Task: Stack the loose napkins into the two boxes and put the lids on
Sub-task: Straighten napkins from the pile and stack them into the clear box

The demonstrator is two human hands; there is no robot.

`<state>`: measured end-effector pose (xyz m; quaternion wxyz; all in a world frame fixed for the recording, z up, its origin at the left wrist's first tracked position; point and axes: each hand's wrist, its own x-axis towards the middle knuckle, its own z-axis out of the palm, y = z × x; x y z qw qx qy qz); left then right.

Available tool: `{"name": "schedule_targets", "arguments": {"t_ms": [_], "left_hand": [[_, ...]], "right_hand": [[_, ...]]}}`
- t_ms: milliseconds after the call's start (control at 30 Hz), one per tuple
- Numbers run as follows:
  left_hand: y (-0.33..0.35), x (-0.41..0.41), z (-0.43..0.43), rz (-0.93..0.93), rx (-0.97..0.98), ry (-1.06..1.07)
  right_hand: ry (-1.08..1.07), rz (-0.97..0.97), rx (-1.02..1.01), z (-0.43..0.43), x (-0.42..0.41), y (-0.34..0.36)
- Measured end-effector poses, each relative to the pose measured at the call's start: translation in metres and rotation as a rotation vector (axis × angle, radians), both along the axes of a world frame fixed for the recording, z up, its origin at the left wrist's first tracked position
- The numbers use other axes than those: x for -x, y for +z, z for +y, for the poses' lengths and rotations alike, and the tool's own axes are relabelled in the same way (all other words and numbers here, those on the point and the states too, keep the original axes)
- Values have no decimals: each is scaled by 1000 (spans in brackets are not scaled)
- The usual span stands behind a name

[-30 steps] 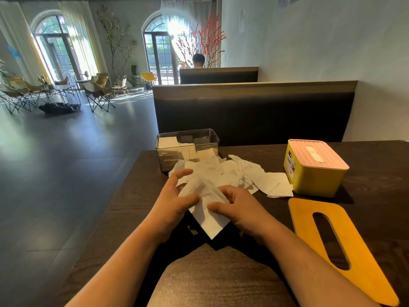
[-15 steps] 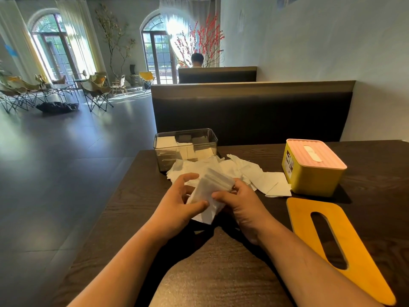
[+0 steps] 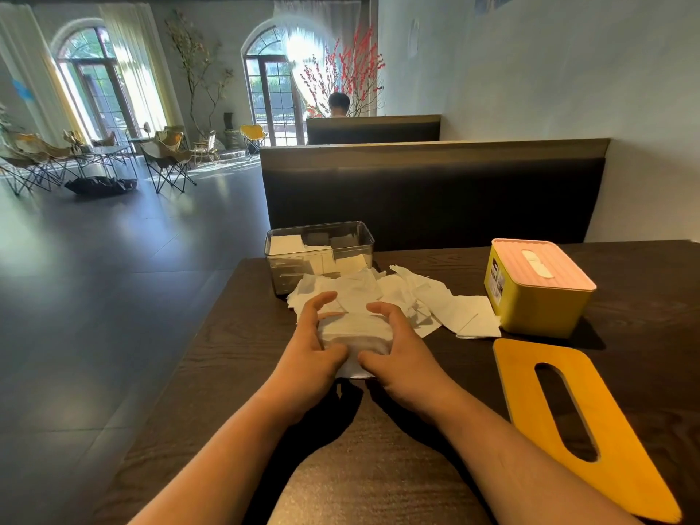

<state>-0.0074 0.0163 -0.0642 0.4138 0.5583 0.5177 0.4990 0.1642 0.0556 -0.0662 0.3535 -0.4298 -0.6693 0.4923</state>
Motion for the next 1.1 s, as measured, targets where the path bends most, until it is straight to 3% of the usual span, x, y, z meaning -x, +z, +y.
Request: {"name": "schedule_targets", "arguments": {"t_ms": [133,300,467,600,767,967,1100], "left_hand": [[3,1,0,-9,-34,46],[-1,3,2,65,20,31],[3,1,0,-10,-16,58],[1,1,2,35,68,17],[3,1,2,-100,32,-3],[2,1,0,136,63,-1],[4,5,3,70,4,76]], "right_hand": [[-45,23,-57,2,0,0],[15,-91,-43,4,0,-1],[-61,73,-15,4,0,0],[6,-25,-15,5,-2,0],[-14,58,-30,2,2,1],[-22,-45,-51,6,0,-2],[-69,-50,-106,10,0,-3]]}}
